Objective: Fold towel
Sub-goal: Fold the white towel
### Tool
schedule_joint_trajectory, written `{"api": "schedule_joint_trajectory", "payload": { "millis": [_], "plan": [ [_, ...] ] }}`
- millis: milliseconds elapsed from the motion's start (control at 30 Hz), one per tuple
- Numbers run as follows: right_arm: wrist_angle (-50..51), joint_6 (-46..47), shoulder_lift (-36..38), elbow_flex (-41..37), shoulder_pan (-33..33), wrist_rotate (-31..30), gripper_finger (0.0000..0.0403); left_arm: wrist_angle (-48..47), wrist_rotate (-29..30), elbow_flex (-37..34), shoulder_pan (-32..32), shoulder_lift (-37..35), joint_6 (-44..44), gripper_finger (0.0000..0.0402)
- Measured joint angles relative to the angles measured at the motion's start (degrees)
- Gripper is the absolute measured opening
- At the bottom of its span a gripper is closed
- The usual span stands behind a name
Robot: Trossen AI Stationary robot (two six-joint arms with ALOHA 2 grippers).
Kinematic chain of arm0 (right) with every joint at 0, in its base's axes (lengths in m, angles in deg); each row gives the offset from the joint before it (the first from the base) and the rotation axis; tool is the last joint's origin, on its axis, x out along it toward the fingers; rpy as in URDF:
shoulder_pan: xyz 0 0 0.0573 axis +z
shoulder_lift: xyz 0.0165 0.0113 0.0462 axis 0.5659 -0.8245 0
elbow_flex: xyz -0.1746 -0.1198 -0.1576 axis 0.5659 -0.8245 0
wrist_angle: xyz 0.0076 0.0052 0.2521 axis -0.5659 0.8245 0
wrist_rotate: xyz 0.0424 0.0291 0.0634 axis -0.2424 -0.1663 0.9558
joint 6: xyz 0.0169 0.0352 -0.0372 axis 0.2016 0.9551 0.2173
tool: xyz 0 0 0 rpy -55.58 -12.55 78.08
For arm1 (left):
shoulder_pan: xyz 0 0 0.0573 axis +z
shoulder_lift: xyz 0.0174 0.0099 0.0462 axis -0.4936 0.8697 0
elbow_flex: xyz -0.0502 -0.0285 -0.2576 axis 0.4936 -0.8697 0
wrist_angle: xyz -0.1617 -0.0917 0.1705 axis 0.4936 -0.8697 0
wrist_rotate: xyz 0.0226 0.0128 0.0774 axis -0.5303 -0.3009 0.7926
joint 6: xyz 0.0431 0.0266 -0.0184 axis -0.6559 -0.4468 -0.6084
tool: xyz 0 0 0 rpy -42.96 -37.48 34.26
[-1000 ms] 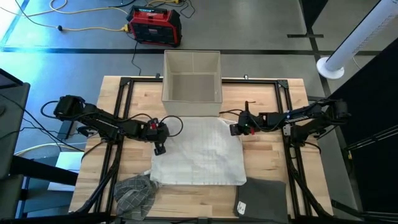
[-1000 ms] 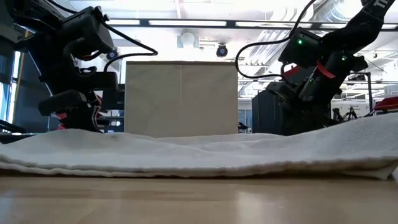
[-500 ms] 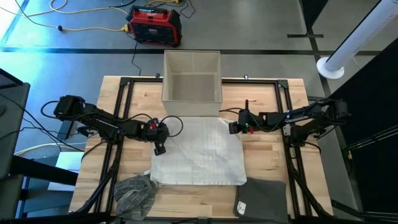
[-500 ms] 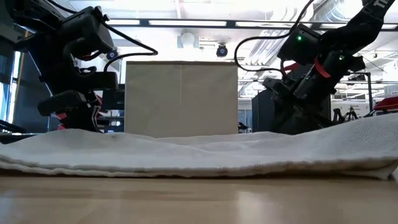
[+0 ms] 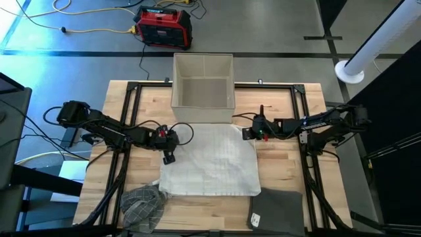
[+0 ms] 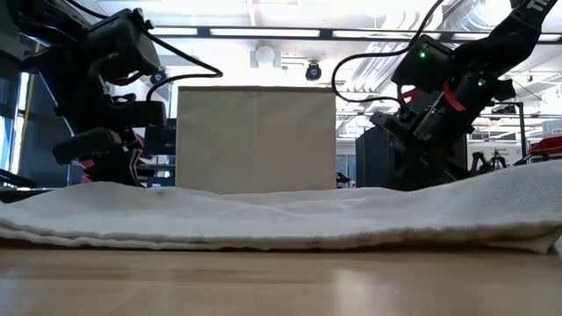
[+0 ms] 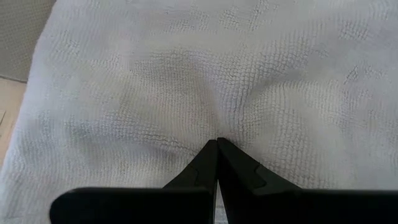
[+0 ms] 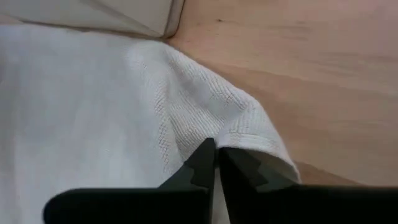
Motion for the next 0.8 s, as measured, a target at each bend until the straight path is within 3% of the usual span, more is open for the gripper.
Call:
{"api": "schedule_joint_trajectory", "payload": {
  "millis": [233,567,800],
  "plan": [
    [1.0,-1.4,5.2,0.0,-0.2,1.2,0.0,-4.9,-0.7,0.1,-0.2,-0.2,-2.5,0.0],
    [12.0,-2.6,13.1,0.0,-3.3,4.4,0.0,-9.8,0.5,0.2,-0.1,-0.2,-8.9,0.0],
    [12.9,-2.6,18.4,0.0,-3.8,-4.2,0.0,-10.0,0.9,0.2,0.0,-0.1,-8.1,0.0]
  ]
}}
